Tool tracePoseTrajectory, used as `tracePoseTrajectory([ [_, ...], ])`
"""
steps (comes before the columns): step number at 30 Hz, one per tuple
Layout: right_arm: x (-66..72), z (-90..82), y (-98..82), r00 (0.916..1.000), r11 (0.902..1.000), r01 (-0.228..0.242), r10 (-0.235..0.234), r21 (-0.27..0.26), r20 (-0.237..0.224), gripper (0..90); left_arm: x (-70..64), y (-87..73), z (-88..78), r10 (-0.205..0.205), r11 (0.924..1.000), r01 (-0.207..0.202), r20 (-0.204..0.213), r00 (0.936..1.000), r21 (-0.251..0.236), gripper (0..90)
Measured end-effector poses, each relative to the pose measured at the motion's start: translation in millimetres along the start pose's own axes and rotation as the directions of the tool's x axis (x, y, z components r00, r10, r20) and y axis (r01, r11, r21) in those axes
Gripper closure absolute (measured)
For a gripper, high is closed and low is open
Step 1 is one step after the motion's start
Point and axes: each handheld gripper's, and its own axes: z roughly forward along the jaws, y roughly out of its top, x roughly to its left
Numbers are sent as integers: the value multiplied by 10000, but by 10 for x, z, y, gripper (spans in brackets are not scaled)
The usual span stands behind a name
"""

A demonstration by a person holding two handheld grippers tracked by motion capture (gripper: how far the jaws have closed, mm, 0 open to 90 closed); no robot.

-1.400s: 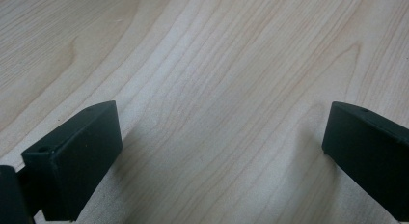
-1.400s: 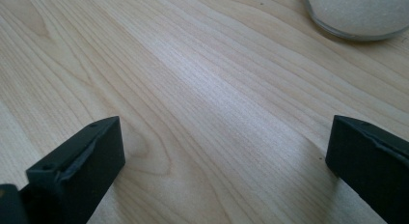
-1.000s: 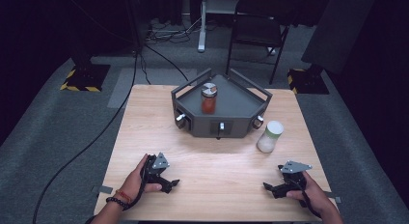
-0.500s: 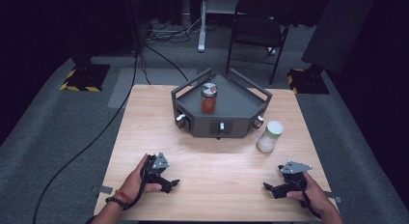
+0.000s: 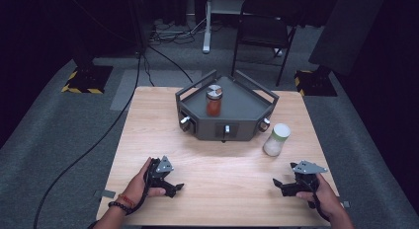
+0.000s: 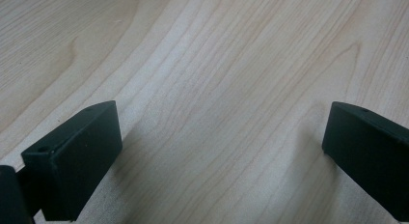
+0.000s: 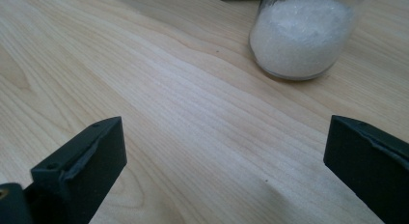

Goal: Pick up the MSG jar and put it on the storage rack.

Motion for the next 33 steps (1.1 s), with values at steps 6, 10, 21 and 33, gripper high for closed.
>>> tracePoseTrajectory([
  [6,21,-4,30,9994,9997,-159,164,-176,310,9,0,0,0,3,10000,-3,-2,10000,-1,0],
  [10,38,-4,58,9979,9990,-310,328,-320,566,9,0,0,0,-1,10000,1,-2,10000,-2,0],
  [21,71,7,187,9903,9941,-645,745,-873,1174,10,0,1,-1,9,10000,-9,-1,10000,6,0],
  [33,70,68,299,9833,9921,-817,959,-955,1547,14,-2,-1,0,-8,10000,8,-5,10000,-2,0],
])
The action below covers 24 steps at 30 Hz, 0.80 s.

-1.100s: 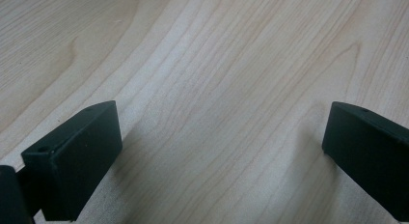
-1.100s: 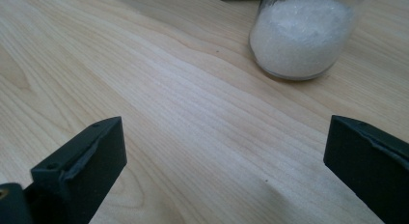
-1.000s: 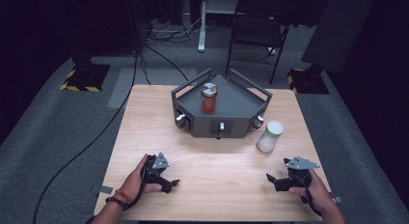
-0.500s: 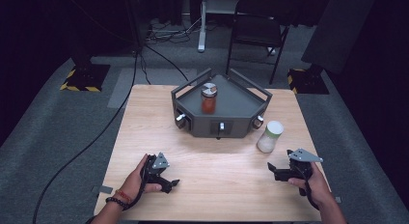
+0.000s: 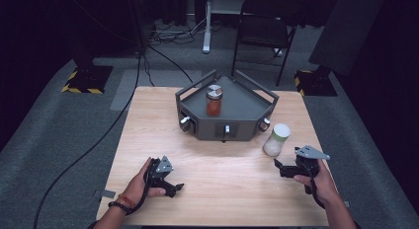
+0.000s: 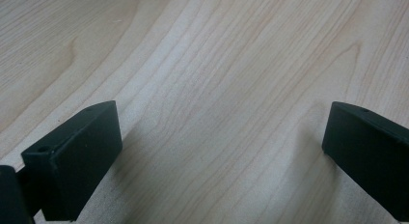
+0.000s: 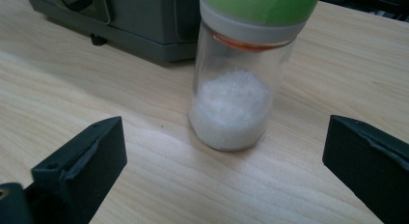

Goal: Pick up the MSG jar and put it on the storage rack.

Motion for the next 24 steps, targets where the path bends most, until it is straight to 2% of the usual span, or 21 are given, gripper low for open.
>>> tracePoseTrajectory([
  [12,16,163,51,9997,9996,-205,207,-179,121,17,0,0,0,1,10000,-1,-1,10000,0,0],
  [16,-30,220,66,9994,9987,-345,341,-369,-115,17,0,0,0,-1,10000,1,1,10000,-2,0],
  [24,-37,341,91,9982,9960,-598,597,-670,-27,19,1,2,-1,15,10000,-15,1,10000,10,0],
])
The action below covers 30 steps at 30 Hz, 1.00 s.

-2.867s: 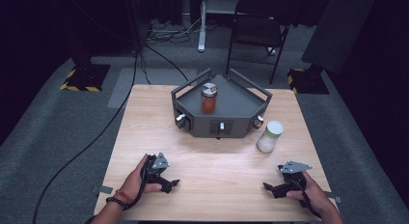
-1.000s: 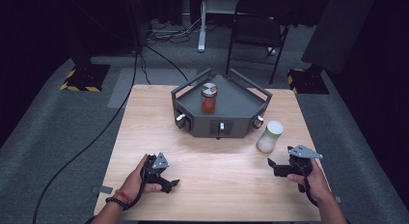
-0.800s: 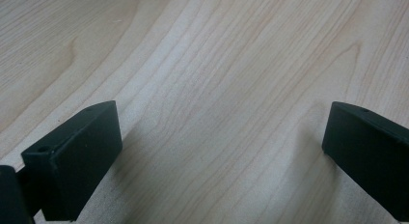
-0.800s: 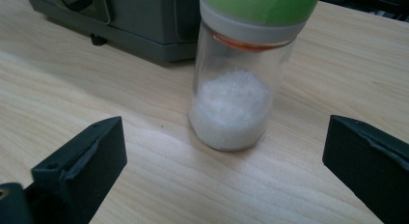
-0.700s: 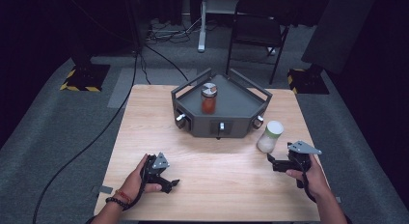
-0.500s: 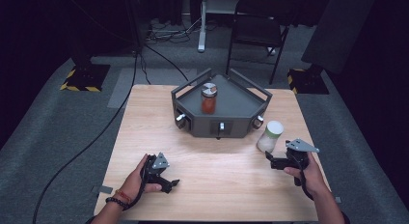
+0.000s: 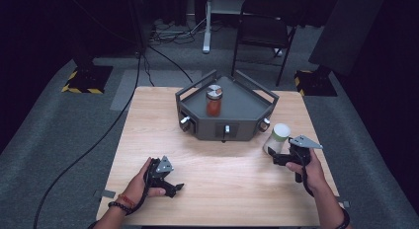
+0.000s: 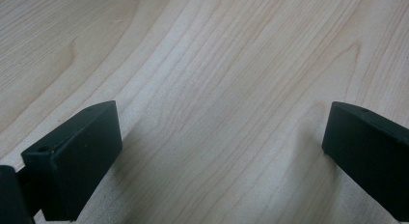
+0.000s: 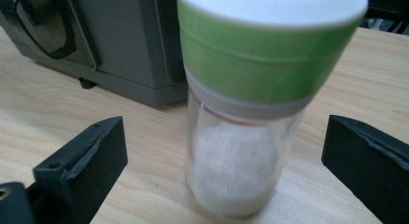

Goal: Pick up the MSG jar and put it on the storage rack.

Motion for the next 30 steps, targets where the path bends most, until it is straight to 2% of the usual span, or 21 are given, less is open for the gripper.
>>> tracePoseTrajectory([
  [6,-7,100,16,9993,9992,-364,365,-177,70,50,0,0,0,-1,10000,1,1,10000,-2,1],
  [8,1,133,10,9991,9987,-399,402,-302,102,117,0,0,0,2,10000,-2,1,10000,1,0],
  [12,17,188,3,9987,9975,-487,495,-503,152,170,0,0,0,2,10000,-2,1,10000,-1,0],
  [18,94,210,-48,9961,9941,-550,611,-938,637,332,-1,-2,1,-13,10000,13,-1,10000,-12,0],
  [23,93,214,-56,9967,9943,-393,461,-992,671,339,-1,-2,1,-15,10000,15,-1,10000,-13,0],
  [30,113,200,-73,9955,9929,-453,540,-1100,773,342,0,-1,1,-11,10000,11,0,10000,-11,0],
])
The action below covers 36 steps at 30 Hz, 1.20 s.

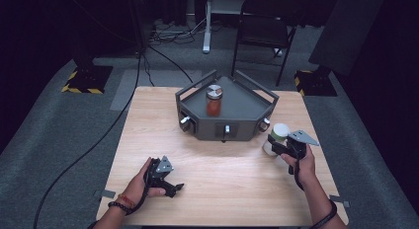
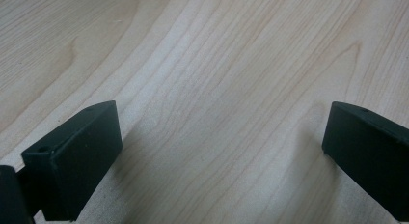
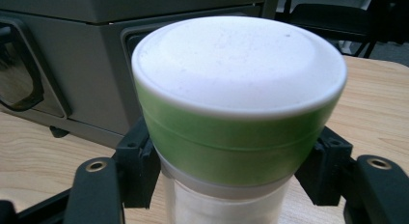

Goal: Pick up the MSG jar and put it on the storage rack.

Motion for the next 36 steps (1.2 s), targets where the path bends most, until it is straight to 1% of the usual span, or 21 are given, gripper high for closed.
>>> tracePoseTrajectory([
  [4,15,-39,-4,9999,9998,-38,40,-198,101,341,0,-1,0,-3,10000,3,0,10000,-3,0],
  [6,29,-75,16,9999,9996,19,-16,-272,126,341,0,-1,0,-5,10000,5,0,10000,-5,0],
  [9,41,-121,45,9999,9993,-91,95,-364,110,339,-1,1,-1,16,10000,-16,-5,10000,9,1],
  [12,62,-153,88,10000,9993,59,-56,-359,67,339,0,1,-1,15,10000,-15,-1,10000,9,1],
  [14,77,-173,116,9999,9992,167,-168,-367,-14,339,0,1,-1,14,10000,-14,-1,10000,10,0],
  [16,100,-195,157,9998,9992,175,-178,-351,-83,338,0,1,-1,16,10000,-16,-1,10000,9,1],
  [20,89,-248,235,9985,9988,-117,92,-482,-532,338,6,1,1,38,10000,-38,24,10000,1,1],
  [22,112,-279,285,9981,9982,-152,117,-580,-607,338,6,1,1,40,10000,-40,23,10000,1,1],
  [23,151,-308,343,9982,9977,-114,73,-670,-597,337,5,3,0,31,10000,-31,19,10000,13,0],
  [24,151,-308,343,9982,9977,-114,73,-670,-597,337,5,3,0,31,10000,-31,19,10000,13,0],
  [26,186,-338,411,9982,9972,-102,57,-736,-598,337,5,3,0,28,10000,-28,21,10000,14,0],
  [27,206,-353,448,9983,9970,-62,16,-774,-588,337,5,3,0,31,10000,-31,22,10000,14,0],
  [28,248,-384,531,9984,9966,31,-77,-824,-563,337,5,3,0,29,10000,-29,19,10000,12,0],
  [29,248,-384,531,9984,9966,31,-77,-824,-563,337,5,3,0,29,10000,-29,19,10000,12,1],
  [35,359,-421,795,9983,9943,300,-350,-1022,-475,337,6,4,-1,34,10000,-34,23,10000,20,0],
  [36,375,-420,831,9984,9940,290,-339,-1051,-457,336,6,4,-1,39,10000,-39,23,10000,21,1],
])
